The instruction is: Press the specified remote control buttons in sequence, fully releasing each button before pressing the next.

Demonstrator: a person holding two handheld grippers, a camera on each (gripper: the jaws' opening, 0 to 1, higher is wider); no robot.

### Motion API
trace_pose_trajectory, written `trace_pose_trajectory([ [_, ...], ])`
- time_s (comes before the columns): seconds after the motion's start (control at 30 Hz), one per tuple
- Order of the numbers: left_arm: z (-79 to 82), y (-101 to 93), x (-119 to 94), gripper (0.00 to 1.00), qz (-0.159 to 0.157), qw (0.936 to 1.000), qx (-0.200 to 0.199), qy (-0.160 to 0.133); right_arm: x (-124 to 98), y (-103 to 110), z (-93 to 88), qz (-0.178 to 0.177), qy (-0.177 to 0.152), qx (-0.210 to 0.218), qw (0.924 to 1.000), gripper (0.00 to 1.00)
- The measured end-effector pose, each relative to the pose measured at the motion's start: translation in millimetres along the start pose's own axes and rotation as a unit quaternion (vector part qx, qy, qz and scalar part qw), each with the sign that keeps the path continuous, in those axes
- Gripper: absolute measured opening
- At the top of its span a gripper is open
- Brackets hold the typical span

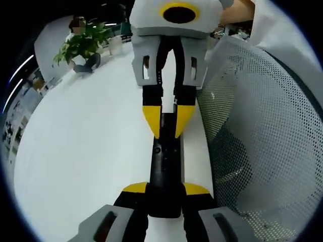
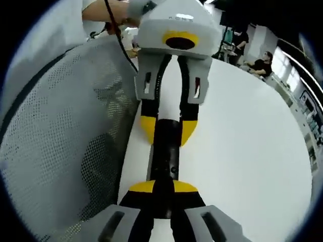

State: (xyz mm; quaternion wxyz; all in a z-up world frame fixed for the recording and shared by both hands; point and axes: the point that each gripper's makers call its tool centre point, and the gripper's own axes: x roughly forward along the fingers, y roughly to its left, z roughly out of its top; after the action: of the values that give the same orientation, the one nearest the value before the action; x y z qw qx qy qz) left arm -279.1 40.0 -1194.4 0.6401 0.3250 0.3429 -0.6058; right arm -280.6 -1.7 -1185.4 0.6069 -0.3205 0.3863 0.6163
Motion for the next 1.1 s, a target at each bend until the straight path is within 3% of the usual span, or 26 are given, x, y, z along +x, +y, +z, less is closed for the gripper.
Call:
trace_pose_trajectory([
  [0.1, -0.1, 0.2, -0.2, 0.22, 0.001, 1.0000, -0.002, -0.005, 0.9, -0.9, 1.1, -0.005, 0.023, -0.018, 0.9996, 0.06],
  [0.2, 0.1, 0.3, 0.1, 0.23, 0.002, 1.0000, -0.003, -0.005, 1.1, 0.4, -0.5, -0.032, 0.030, -0.004, 0.9990, 0.06],
  [0.3, 0.2, 0.2, 0.1, 0.23, 0.004, 1.0000, -0.006, -0.006, -0.3, 0.3, -0.7, -0.054, 0.009, 0.010, 0.9985, 0.06],
  [0.43, 0.3, 0.1, 0.1, 0.23, 0.004, 0.9999, -0.008, -0.008, -1.8, 1.7, -0.4, -0.075, -0.034, -0.019, 0.9964, 0.06],
  [0.6, 0.4, -0.1, -0.1, 0.23, 0.005, 0.9999, -0.008, -0.005, -1.3, 2.1, 1.9, -0.059, -0.033, -0.047, 0.9966, 0.06],
  [0.7, 0.2, -0.2, -0.3, 0.23, 0.005, 0.9999, -0.009, -0.005, 0.0, 3.6, 2.4, -0.044, -0.008, -0.092, 0.9947, 0.05],
  [0.77, 0.2, -0.2, -0.3, 0.23, 0.005, 0.9999, -0.009, -0.006, 0.5, 2.9, 3.4, -0.037, 0.005, -0.086, 0.9956, 0.05],
  [0.93, 0.3, -0.3, -0.4, 0.23, 0.005, 0.9999, -0.010, -0.007, 2.9, -1.1, 2.3, -0.050, 0.046, 0.008, 0.9976, 0.05],
  [1.1, 0.5, 0.1, -0.3, 0.23, 0.007, 0.9999, -0.013, -0.009, 3.1, -3.7, 3.7, -0.087, 0.011, 0.074, 0.9934, 0.04],
])
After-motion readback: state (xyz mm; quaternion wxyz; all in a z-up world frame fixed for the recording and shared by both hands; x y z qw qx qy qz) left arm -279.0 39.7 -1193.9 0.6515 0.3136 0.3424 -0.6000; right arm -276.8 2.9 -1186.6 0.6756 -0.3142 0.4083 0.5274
